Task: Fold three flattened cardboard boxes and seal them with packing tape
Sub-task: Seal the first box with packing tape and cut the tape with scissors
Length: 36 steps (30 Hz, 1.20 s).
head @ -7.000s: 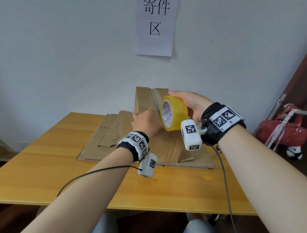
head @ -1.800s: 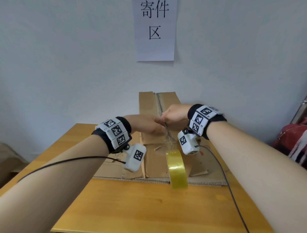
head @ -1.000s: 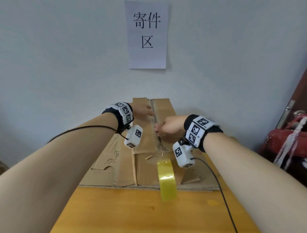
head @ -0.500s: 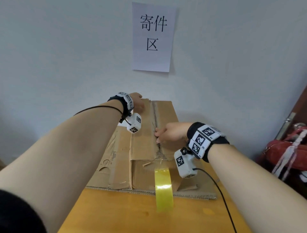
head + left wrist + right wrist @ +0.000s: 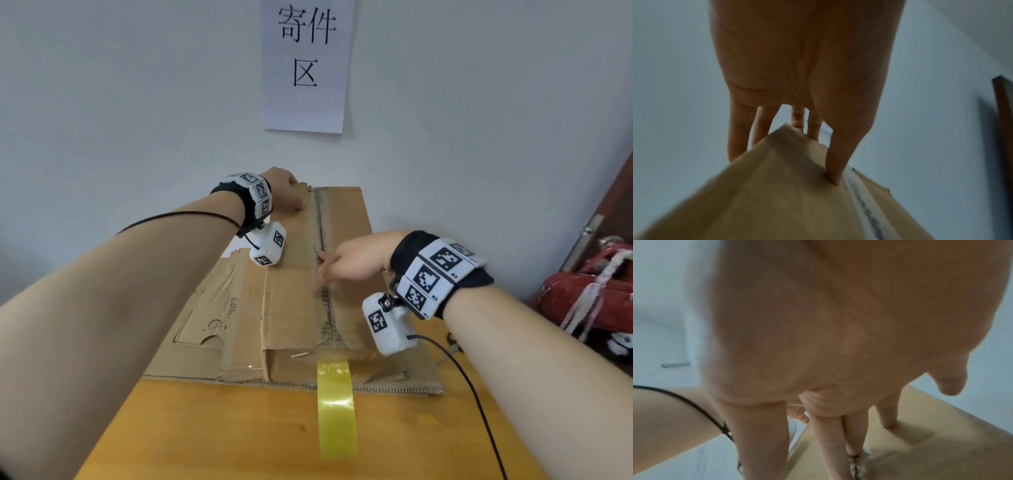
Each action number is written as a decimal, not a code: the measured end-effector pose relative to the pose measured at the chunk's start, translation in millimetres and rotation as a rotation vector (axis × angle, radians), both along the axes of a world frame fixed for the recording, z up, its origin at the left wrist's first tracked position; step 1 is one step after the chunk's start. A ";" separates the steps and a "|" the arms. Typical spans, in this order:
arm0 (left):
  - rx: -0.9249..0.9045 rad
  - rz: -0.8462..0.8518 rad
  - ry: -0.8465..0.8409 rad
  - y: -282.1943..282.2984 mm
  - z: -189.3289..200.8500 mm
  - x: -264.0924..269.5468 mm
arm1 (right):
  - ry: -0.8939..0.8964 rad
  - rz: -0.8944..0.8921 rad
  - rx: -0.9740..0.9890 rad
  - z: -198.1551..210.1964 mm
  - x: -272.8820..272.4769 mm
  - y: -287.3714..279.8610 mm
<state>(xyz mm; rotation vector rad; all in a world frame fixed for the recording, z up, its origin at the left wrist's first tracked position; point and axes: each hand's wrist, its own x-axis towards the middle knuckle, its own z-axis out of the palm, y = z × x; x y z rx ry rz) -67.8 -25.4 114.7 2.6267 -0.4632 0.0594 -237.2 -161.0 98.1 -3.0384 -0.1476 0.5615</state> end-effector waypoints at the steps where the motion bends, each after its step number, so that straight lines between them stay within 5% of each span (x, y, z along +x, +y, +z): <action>1: -0.008 -0.009 0.000 0.9 1.3 -3.3 | -0.017 -0.003 0.001 0.9 1.8 0.7; 22: 0.011 -0.148 -0.045 36.3 8.4 -46.6 | -0.279 -0.088 0.172 19.1 17.3 23.9; 36: 0.035 -0.143 -0.065 41.1 12.5 -65.4 | -0.303 -0.110 0.019 21.9 32.6 17.1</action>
